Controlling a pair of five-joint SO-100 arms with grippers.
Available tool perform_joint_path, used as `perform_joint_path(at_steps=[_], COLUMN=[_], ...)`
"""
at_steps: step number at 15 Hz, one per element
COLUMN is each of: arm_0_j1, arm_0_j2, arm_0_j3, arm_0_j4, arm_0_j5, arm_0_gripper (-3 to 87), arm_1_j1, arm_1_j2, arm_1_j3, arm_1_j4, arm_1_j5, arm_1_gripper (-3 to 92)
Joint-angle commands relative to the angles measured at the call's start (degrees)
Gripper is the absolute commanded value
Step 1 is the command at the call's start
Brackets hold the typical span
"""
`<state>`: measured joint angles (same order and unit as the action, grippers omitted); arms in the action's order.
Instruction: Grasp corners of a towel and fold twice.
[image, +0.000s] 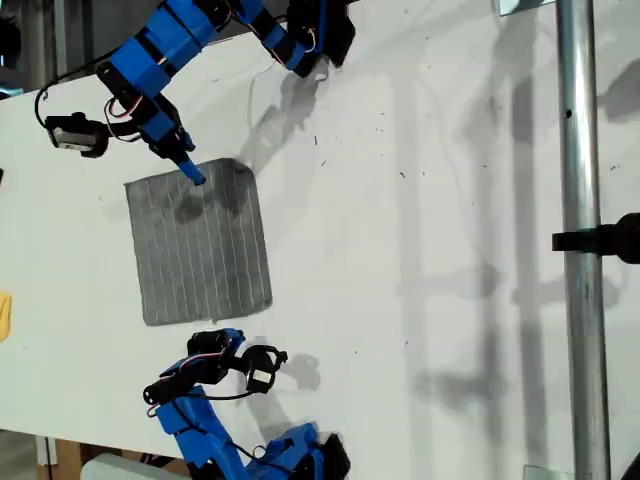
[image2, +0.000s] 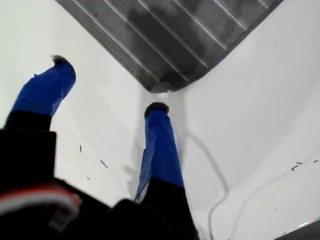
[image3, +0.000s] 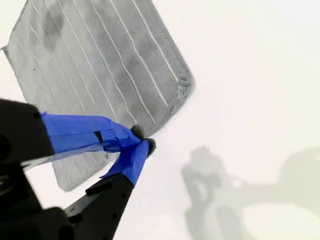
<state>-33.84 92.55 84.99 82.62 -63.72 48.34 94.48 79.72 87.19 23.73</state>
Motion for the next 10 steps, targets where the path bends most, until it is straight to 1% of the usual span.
perform_joint_path(at_steps=[1, 3, 6, 10], arm_0_j1=[0.44, 1.23, 1.76, 1.76], arm_0_j2=[0.35, 0.35, 0.35, 0.35], arm_0_j3=[-3.34, -3.60, -3.60, -3.60], arm_0_j4=[0.62, 0.62, 0.88, 1.49], arm_0_j5=[-0.09, -0.35, -0.62, -0.53], arm_0_gripper=[-2.3, -2.3, -2.0, -2.1], arm_1_j1=[1.05, 1.32, 2.29, 1.14], arm_1_j2=[-1.23, -5.54, -11.87, -19.25], arm_1_j3=[4.39, 8.61, 13.36, 13.80], arm_1_j4=[-6.86, -12.74, -19.16, -23.03], arm_1_j5=[-2.37, -3.16, -3.78, -3.78], arm_1_gripper=[33.3, 33.3, 33.8, 34.0])
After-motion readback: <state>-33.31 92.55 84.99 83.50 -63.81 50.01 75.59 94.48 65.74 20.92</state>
